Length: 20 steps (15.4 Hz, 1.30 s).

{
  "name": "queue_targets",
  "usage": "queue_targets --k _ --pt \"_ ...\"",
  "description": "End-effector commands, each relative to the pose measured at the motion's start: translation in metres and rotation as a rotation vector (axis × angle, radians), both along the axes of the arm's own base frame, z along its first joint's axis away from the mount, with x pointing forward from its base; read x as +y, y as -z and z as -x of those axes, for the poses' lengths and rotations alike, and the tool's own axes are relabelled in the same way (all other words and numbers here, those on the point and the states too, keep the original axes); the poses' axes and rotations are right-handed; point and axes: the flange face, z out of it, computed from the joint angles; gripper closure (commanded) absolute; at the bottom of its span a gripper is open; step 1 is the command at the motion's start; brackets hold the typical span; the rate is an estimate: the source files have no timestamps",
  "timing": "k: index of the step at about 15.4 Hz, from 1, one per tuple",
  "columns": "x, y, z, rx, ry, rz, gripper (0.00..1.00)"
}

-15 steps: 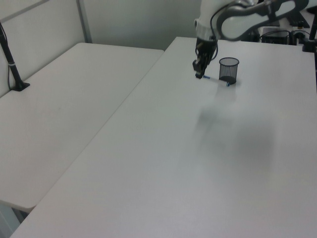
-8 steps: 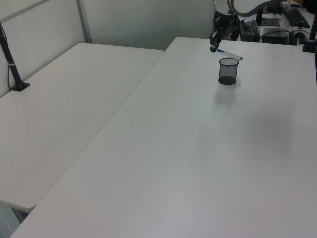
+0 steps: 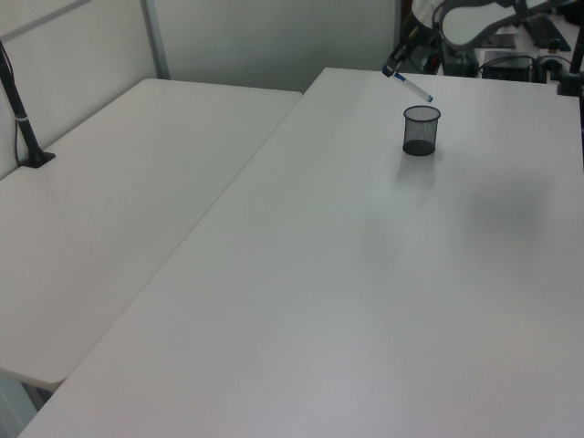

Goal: Insert the marker
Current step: 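Carry the marker over the black mesh pen cup, then lower the marker into the cup and open the gripper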

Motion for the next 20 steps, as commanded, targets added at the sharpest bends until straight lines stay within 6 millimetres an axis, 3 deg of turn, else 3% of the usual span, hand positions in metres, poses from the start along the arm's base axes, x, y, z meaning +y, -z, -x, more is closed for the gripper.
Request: queue_targets --k 1,9,11,15,16,19,20 --pt "-0.003 0.026 0.02 -0.085 -0.011 0.027 1.0" --pt "-0.006 0.066 0.048 -0.211 -0.023 0.082 1.0" --pt "-0.009 0.071 0.051 -0.199 -0.03 0.091 0.94" --pt "-0.019 0.072 0.055 -0.19 -0.01 0.088 0.62" --pt "-0.02 0.072 0.055 -0.19 -0.004 0.084 0.45" --pt "-0.024 0.071 0.057 -0.192 0.006 0.083 0.07" --pt "-0.024 0.07 0.057 -0.195 0.015 0.075 0.0"
